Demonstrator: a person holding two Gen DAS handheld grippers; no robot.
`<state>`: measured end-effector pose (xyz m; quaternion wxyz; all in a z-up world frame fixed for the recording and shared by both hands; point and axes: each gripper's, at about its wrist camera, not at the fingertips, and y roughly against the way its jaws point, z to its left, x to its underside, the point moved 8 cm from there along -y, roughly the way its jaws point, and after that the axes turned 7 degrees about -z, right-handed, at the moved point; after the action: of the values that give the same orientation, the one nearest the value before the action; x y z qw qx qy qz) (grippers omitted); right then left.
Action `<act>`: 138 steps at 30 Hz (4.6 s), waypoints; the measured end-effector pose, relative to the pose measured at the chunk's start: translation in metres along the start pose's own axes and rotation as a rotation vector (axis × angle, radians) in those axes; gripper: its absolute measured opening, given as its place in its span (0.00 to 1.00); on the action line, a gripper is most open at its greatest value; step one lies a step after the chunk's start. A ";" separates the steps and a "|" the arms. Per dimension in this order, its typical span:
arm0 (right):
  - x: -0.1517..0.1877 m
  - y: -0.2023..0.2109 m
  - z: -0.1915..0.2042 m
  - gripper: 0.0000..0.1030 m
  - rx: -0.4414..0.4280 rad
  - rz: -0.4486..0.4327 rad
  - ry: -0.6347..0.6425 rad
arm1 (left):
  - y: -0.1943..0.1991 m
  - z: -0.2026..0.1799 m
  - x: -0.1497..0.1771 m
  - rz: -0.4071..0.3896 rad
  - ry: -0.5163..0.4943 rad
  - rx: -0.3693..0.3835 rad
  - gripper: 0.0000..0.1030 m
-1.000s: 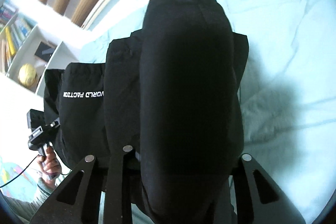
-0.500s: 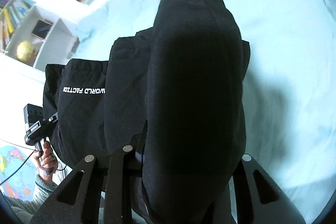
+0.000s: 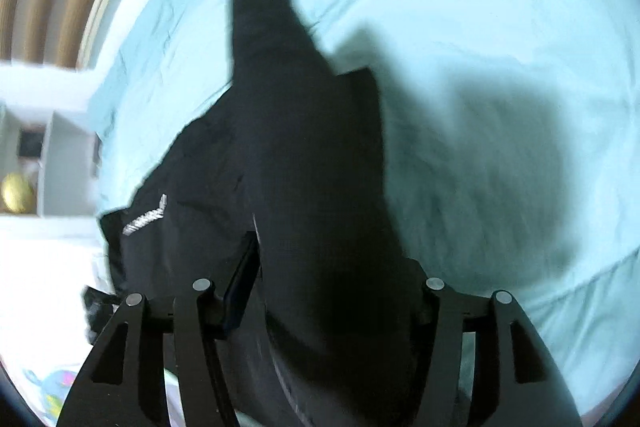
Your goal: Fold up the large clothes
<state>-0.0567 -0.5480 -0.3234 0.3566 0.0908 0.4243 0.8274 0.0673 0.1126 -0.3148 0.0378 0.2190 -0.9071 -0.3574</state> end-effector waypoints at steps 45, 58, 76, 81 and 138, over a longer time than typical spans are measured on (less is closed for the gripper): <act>0.096 0.029 0.165 0.75 0.316 -0.057 0.295 | 0.061 -0.143 0.068 -0.112 -0.667 -0.298 0.50; 0.092 0.101 0.245 0.75 0.300 -0.208 0.422 | 0.142 -0.245 0.077 -0.342 -0.844 -0.425 0.58; 0.117 0.132 0.284 0.75 0.311 -0.291 0.537 | 0.168 -0.274 0.126 -0.414 -0.876 -0.527 0.60; 0.125 0.126 0.284 0.75 0.331 -0.276 0.571 | 0.164 -0.274 0.131 -0.409 -0.873 -0.530 0.60; 0.114 0.090 0.258 0.75 0.346 -0.165 0.560 | 0.123 -0.271 0.123 -0.387 -0.859 -0.634 0.60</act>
<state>-0.0691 -0.3415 -0.1110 0.2714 -0.1157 0.6457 0.7043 -0.0284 -0.0308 -0.0427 -0.3367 0.1942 -0.6329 -0.6696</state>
